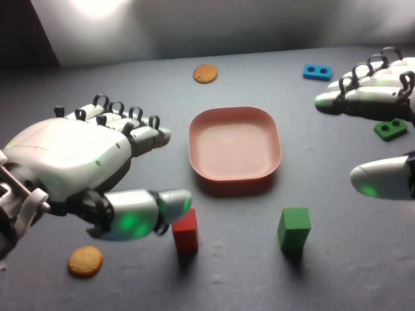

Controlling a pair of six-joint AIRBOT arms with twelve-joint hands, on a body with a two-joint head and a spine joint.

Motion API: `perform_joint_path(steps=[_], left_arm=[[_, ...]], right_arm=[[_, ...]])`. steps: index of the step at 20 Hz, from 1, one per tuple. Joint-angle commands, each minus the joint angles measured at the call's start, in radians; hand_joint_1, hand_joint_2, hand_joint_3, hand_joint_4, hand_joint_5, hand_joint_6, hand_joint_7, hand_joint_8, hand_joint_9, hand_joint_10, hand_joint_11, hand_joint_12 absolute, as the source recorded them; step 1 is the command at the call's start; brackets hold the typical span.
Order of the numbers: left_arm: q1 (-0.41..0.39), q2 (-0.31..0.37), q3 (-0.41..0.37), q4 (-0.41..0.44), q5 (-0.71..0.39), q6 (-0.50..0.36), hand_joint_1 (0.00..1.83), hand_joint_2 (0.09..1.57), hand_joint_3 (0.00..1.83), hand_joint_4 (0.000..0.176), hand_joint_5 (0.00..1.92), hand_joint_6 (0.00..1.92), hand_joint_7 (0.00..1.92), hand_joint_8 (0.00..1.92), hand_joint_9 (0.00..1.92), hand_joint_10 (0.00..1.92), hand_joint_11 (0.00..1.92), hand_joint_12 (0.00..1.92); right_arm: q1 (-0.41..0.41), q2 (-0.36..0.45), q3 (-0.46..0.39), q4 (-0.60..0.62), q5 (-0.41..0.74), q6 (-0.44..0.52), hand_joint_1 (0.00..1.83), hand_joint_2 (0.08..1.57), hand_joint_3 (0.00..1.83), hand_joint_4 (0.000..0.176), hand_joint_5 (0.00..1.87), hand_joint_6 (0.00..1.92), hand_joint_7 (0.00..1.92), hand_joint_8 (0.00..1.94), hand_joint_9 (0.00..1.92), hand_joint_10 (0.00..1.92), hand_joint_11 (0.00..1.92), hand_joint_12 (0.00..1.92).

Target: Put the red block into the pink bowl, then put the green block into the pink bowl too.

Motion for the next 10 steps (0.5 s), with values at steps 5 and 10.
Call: perform_joint_path(steps=[5, 10], left_arm=[[-0.012, 0.005, -0.004, 0.006, -0.079, 0.030, 0.00, 1.21, 0.00, 0.000, 0.26, 0.01, 0.21, 0.01, 0.15, 0.00, 0.00, 0.25], [-0.018, -0.023, -0.009, -0.033, -0.079, 0.067, 0.01, 1.22, 0.00, 0.000, 0.28, 0.00, 0.26, 0.00, 0.20, 0.00, 0.00, 0.37]], right_arm=[[0.010, 0.011, -0.006, 0.000, -0.097, 0.006, 0.00, 1.22, 0.00, 0.000, 0.13, 0.00, 0.08, 0.00, 0.02, 0.00, 0.03, 0.03], [-0.052, 0.005, -0.012, -0.003, -0.140, 0.047, 0.00, 1.21, 0.00, 0.000, 0.12, 0.00, 0.07, 0.00, 0.01, 0.00, 0.00, 0.15]])
